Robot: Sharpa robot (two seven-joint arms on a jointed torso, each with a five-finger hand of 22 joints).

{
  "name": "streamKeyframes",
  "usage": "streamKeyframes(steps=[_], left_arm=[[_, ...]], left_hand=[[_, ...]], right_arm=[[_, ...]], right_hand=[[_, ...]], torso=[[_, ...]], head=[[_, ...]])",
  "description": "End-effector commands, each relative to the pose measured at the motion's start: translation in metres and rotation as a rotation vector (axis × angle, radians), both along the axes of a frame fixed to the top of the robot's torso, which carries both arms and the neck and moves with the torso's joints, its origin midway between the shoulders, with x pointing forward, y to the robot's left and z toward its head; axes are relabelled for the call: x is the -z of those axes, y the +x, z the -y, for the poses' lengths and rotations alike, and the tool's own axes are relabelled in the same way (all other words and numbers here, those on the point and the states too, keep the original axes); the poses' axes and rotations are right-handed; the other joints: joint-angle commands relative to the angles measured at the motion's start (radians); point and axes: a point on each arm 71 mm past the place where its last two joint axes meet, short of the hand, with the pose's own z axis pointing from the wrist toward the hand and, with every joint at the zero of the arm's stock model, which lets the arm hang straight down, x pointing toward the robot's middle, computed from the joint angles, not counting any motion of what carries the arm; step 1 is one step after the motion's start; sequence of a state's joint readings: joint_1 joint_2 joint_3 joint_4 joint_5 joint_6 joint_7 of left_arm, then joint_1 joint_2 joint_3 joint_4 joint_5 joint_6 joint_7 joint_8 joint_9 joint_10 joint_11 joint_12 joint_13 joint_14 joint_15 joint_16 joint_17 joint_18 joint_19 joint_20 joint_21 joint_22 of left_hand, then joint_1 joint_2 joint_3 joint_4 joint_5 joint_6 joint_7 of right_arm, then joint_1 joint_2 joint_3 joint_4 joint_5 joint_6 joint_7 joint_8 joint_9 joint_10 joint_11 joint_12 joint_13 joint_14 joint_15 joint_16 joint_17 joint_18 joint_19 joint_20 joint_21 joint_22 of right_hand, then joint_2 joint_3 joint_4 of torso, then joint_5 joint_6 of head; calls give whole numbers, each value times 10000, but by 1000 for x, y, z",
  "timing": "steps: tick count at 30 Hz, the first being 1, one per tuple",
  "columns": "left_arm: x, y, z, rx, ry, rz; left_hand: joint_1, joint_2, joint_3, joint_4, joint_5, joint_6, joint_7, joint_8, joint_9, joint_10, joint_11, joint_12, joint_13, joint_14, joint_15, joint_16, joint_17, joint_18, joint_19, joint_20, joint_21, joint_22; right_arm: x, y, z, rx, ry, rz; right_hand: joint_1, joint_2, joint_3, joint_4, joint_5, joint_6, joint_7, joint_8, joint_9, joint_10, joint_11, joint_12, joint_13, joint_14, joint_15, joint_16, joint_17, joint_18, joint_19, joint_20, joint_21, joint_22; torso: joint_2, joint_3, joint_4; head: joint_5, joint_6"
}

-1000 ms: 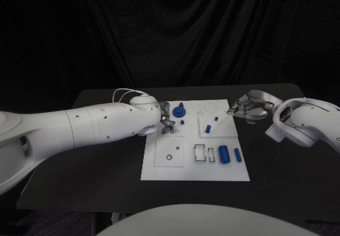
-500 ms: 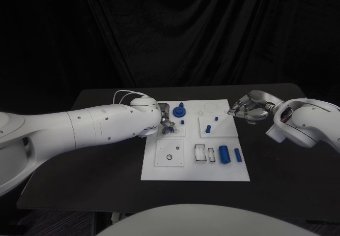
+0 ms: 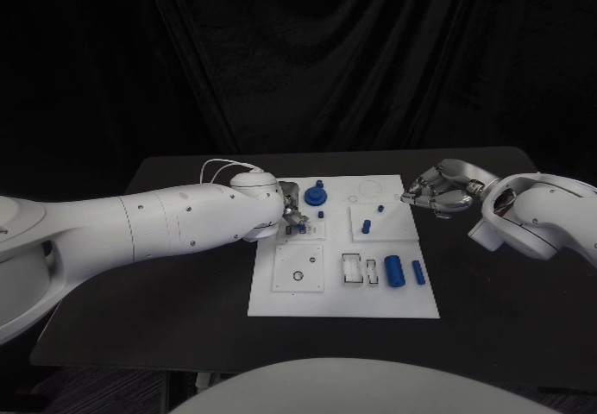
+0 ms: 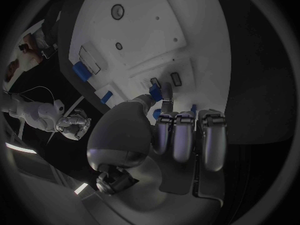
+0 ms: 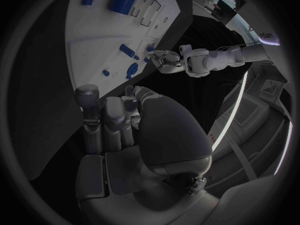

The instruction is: Assemble the parts on the task board

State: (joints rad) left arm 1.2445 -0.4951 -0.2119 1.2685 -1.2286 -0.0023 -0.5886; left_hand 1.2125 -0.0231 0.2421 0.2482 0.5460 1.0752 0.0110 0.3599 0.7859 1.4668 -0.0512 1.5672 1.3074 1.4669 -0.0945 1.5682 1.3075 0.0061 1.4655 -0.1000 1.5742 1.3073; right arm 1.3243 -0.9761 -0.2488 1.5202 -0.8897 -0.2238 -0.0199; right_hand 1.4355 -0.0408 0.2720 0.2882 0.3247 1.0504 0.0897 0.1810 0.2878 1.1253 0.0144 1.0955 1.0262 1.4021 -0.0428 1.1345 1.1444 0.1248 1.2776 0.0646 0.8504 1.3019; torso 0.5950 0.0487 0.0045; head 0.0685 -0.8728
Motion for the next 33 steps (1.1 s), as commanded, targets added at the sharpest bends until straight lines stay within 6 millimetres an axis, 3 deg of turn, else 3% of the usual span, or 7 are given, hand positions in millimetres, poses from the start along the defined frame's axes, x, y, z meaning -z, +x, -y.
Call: streamKeyframes(steps=[1,27,31,33], left_arm=[[2,-2,1,136,34,-52],[10,-7,5,209,-369,56],[11,-7,6,250,-544,157],[12,-8,6,241,-541,143]], left_hand=[[48,-80,80,23,-81,-80,2,-43,11,1040,-55,36,2634,1039,-43,26,2633,-61,1053,-36,-34,2635],[-13,-105,202,36,-200,-102,25,-89,50,1040,-35,36,2634,1039,-29,26,2633,-61,1053,-24,-34,2635],[-105,-128,300,61,-439,-99,38,-122,107,1040,-22,36,2634,1039,-13,26,2633,-61,1053,-7,-34,2635],[-244,-131,319,123,-913,-103,45,-165,153,1040,-7,36,2634,1039,3,26,2633,-61,1053,13,-34,2635]], right_arm=[[2,-1,1,106,-90,-177],[4,-2,2,84,-137,-327],[4,-2,2,72,-147,-366],[4,-3,2,68,-157,-391]], right_hand=[[18,-74,44,-12,36,-49,0,-27,10,-75,21,-46,-9,-57,-21,-58,-8,145,-36,-2,-34,-9],[24,-80,51,-15,40,-42,2,-23,15,-108,26,-73,-49,-74,-15,-83,-37,158,-64,4,-119,-39],[24,-80,51,-15,40,-42,2,-23,15,-108,26,-73,-49,-74,-15,-83,-37,158,-64,4,-119,-39],[24,-80,51,-15,40,-42,2,-23,15,-108,26,-73,-49,-74,-15,-83,-37,158,-64,4,-119,-39]], torso=[[0,-2,8],[3,-7,10],[-4,0,4],[-3,2,5]], head=[[-1,2],[-13,2],[1,2],[17,2]])
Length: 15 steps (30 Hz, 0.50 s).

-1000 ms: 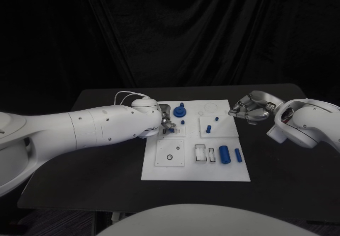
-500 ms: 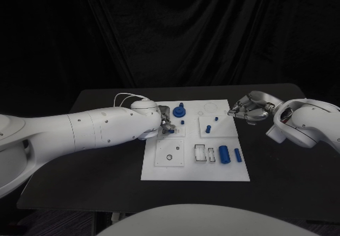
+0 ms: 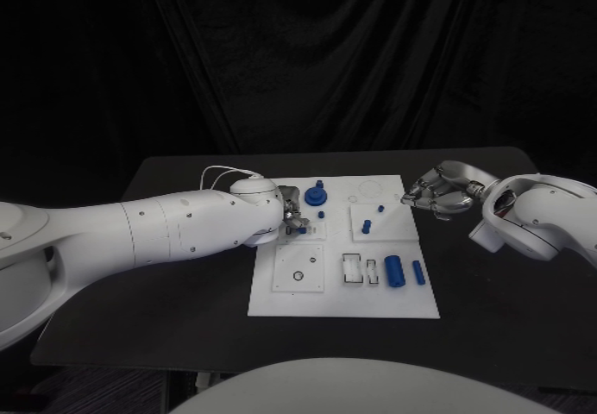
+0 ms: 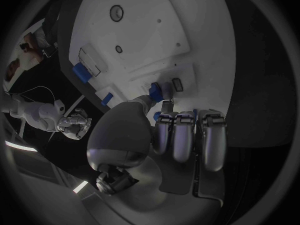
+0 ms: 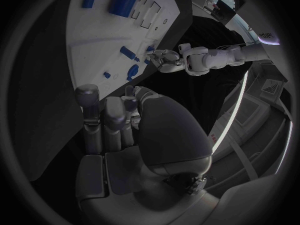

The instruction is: Assemble the parts on the task board

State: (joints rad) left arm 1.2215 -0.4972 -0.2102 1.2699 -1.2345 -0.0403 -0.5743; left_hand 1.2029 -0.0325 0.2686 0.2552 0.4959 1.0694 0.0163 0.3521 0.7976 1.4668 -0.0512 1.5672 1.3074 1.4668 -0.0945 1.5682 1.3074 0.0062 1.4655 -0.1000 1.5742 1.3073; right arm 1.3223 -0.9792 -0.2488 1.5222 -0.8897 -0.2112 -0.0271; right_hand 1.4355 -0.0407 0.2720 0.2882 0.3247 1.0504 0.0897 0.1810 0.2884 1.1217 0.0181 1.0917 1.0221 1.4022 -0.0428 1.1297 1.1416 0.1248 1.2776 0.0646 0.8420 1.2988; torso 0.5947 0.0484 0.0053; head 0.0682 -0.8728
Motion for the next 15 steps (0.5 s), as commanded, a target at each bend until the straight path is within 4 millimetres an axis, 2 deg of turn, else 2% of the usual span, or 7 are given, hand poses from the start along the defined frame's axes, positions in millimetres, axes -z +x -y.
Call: streamKeyframes(steps=[1,2,3,4,8,12,15], left_arm=[[3,-3,5,282,-273,31],[4,-3,5,273,-258,16],[4,-3,5,263,-240,-2],[5,-3,4,252,-213,-28],[6,-4,3,229,-103,-136],[8,-4,2,225,-17,-226],[8,-4,1,228,16,-264]], left_hand=[[-339,-14,-4,174,-916,-41,16,-127,62,1040,18,36,2634,1039,22,26,2633,-62,1053,24,-34,2634],[-348,-12,-6,178,-950,-42,17,-131,64,1040,18,36,2634,1039,22,26,2633,-62,1053,26,-34,2634],[-555,15,-89,287,-1481,-83,56,-213,73,1040,45,36,2634,1039,48,26,2633,-62,1053,44,-34,2634],[-588,29,-101,280,-1621,-90,64,-245,80,1040,51,36,2634,1039,52,26,2633,-62,1053,53,-34,2634],[-1281,93,-502,337,-2637,-104,150,-435,97,1040,129,36,2634,1039,116,26,2633,-62,1053,119,-34,2634],[-1771,112,-880,348,-3059,-135,190,-598,107,1040,170,36,2634,1039,154,26,2633,-62,1053,159,-34,2634],[-1942,121,-1041,351,-3144,-128,198,-654,121,1040,180,36,2634,1039,166,26,2633,-62,1053,170,-34,2634]], right_arm=[[3,-1,1,85,-114,-248],[3,-1,1,83,-119,-259],[3,-1,1,82,-124,-271],[3,-1,1,79,-129,-285],[3,-2,2,72,-148,-333],[4,-2,2,58,-175,-399],[4,-2,2,49,-196,-448]], right_hand=[[24,-80,51,-15,40,-42,2,-23,9,-71,-11,-35,-9,-75,-15,-35,-9,158,-64,4,-35,-8],[24,-80,51,-15,40,-42,2,-23,9,-71,-11,-35,-9,-75,-15,-35,-9,158,-64,4,-35,-8],[24,-80,51,-15,40,-42,2,-23,9,-71,-11,-35,-9,-75,-15,-35,-9,158,-64,4,-35,-8],[24,-80,51,-15,40,-42,2,-23,9,-71,-11,-35,-9,-75,-15,-35,-9,158,-64,4,-35,-8],[24,-80,51,-15,40,-42,2,-23,9,-71,-11,-35,-9,-75,-15,-35,-9,158,-64,4,-35,-8],[27,-80,56,-15,43,-40,4,-22,12,-88,-9,-48,-28,-83,-13,-46,-22,162,-74,7,-67,-20],[27,-80,56,-15,43,-40,4,-22,12,-88,-9,-48,-28,-83,-13,-46,-22,162,-74,7,-67,-20]], torso=[[1,5,-2],[0,4,-5],[3,1,-4],[5,-1,-6],[15,-7,-5],[18,-6,11],[14,-4,22]], head=[[28,2],[33,2],[39,2],[43,2],[47,2],[36,2],[26,2]])
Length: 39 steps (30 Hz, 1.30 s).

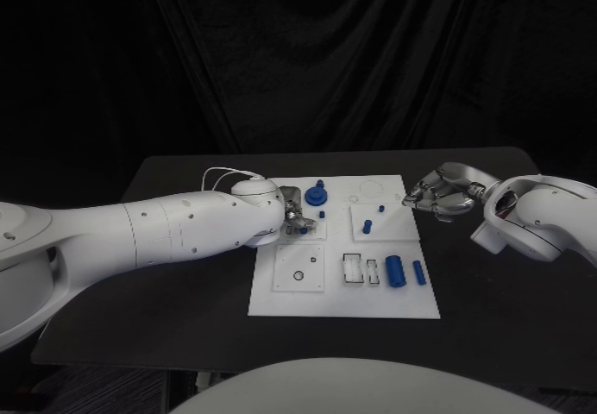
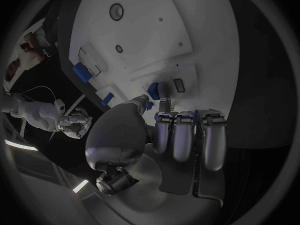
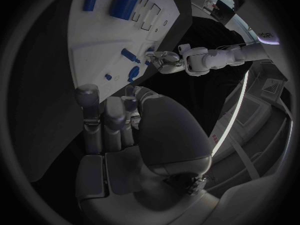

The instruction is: Assemble the parts on the task board

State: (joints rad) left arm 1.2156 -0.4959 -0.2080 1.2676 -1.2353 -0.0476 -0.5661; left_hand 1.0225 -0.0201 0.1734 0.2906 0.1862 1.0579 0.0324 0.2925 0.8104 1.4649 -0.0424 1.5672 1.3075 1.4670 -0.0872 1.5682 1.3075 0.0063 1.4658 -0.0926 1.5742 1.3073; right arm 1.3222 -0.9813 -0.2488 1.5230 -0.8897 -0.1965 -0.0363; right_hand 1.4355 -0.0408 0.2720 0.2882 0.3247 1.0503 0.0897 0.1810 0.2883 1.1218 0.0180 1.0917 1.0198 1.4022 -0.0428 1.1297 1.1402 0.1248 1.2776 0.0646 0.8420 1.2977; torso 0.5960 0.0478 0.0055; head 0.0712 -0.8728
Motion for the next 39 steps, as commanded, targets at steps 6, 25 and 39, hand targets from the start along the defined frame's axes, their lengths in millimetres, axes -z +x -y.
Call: streamKeyframes(steps=[6,25,39], left_arm=[[7,-4,-1,173,141,-300],[-9,-6,-14,136,57,1299],[-64,13,-30,-301,-743,2394]], left_hand=[[-223,4,-181,-1,-84,-8,41,-90,3,1059,97,36,2633,1038,98,26,2633,-63,1050,101,-34,2635],[-1302,291,-1418,-3,-721,410,-77,14,570,1059,9,36,2633,1038,37,26,2633,-63,1050,56,-34,2635],[-49,227,-1722,-32,33,351,-232,483,1734,1059,-136,36,2633,1038,-95,26,2633,-63,1050,-75,-34,2635]], right_arm=[[4,-1,1,45,-162,-366],[3,-3,4,87,-117,-305],[3,-2,3,64,-55,-176]], right_hand=[[28,-79,59,-15,44,-40,4,-21,14,-92,-8,-51,-11,-86,-12,-50,-13,164,-77,8,-80,-13],[-5,-82,53,4,49,-40,14,-21,17,-117,1,-72,-45,-101,-6,-72,-41,171,-93,13,-139,-34],[-25,-79,50,12,54,-34,14,-18,20,-115,4,-67,-45,-100,-3,-62,-34,171,-93,17,-150,-38]], torso=[[-2,8,6],[-11,-4,-7],[-5,5,-23]], head=[[27,2],[22,2],[59,2]])
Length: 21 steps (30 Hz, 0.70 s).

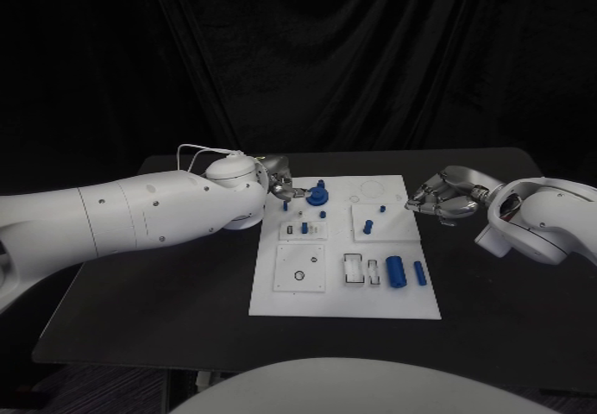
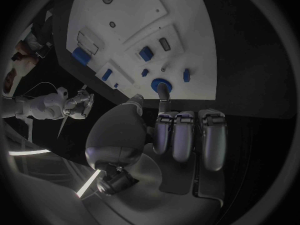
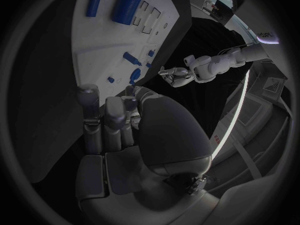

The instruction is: Assemble the parts on the task board

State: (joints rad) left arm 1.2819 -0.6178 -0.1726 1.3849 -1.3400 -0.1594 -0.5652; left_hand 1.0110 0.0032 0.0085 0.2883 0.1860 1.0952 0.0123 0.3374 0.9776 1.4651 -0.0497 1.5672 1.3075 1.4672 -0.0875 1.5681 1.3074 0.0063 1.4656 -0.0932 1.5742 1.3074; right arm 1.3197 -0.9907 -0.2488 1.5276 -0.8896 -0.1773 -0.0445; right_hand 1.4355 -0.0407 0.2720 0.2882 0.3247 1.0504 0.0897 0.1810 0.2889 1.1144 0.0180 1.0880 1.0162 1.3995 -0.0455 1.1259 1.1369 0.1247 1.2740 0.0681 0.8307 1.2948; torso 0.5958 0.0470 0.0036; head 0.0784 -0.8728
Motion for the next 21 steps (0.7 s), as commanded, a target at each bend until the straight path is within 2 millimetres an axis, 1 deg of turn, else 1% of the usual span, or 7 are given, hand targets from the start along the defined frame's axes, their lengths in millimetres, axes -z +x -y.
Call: streamKeyframes(steps=[1,3,9,13,15,18,21], left_arm=[[-9,5,-1,-62,-431,190],[-12,10,-5,-219,-396,80],[-11,26,-17,-690,113,-372],[-7,37,-23,-975,400,-696],[-5,40,-24,-1041,500,-783],[-2,45,-25,-1061,626,-879],[1,50,-25,-1018,756,-996]], left_hand=[[93,4,-87,-5,52,-38,-34,54,122,1057,-66,36,2633,1036,-95,27,2633,-63,1052,-72,-34,2634],[231,45,-126,-7,160,-93,-51,126,346,1057,-80,36,2633,1036,-109,27,2633,-63,1052,-86,-34,2634],[267,73,-135,-2,191,-141,-47,118,397,1057,-80,36,2633,1036,-111,27,2633,-63,1052,-90,-34,2634],[347,106,-138,-12,212,-205,-39,97,455,1057,-75,36,2633,1036,-110,27,2633,-63,1052,-92,-34,2634],[347,106,-138,-12,212,-205,-39,97,455,1057,-75,36,2633,1036,-110,27,2633,-63,1052,-92,-34,2634],[376,117,-141,-15,212,-228,-35,88,476,1057,-71,36,2633,1036,-108,27,2633,-63,1052,-92,-34,2634],[404,123,-144,-18,212,-242,-32,83,494,1057,-69,36,2633,1036,-106,27,2633,-63,1052,-91,-34,2634]], right_arm=[[0,0,0,78,11,42],[1,0,0,65,9,35],[1,1,-2,19,9,12],[1,1,-2,21,0,0],[1,1,-3,14,1,0],[1,1,-3,-11,9,-3],[1,1,-4,-38,11,-18]], right_hand=[[-25,-79,50,12,54,-34,14,-18,15,-41,4,-30,-9,-73,24,-23,-1,172,-57,-19,-37,-10],[-25,-79,50,12,54,-34,14,-18,15,-41,4,-30,-9,-73,24,-23,-1,172,-57,-19,-37,-10],[-18,-75,59,2,69,-36,10,-19,16,-39,1,-26,-9,-77,25,-28,-8,173,-58,-17,-49,-14],[-6,-75,67,-8,84,-39,8,-20,17,-50,-2,-35,-24,-80,24,-32,-15,173,-55,-16,-52,-15],[-6,-75,67,-8,84,-39,8,-20,17,-50,-2,-35,-24,-80,24,-32,-15,173,-55,-16,-52,-15],[-6,-75,67,-8,84,-39,8,-20,17,-50,-2,-35,-24,-80,24,-32,-15,173,-55,-16,-52,-15],[-6,-75,67,-8,84,-39,8,-20,17,-50,-2,-35,-24,-80,24,-32,-15,173,-55,-16,-52,-15]], torso=[[-2,19,-1],[3,25,-1],[14,39,0],[10,18,19],[5,14,23],[-6,24,1],[2,17,-9]], head=[[-19,2],[-19,2],[-37,2],[-43,2],[-33,2],[-18,2],[-15,2]])
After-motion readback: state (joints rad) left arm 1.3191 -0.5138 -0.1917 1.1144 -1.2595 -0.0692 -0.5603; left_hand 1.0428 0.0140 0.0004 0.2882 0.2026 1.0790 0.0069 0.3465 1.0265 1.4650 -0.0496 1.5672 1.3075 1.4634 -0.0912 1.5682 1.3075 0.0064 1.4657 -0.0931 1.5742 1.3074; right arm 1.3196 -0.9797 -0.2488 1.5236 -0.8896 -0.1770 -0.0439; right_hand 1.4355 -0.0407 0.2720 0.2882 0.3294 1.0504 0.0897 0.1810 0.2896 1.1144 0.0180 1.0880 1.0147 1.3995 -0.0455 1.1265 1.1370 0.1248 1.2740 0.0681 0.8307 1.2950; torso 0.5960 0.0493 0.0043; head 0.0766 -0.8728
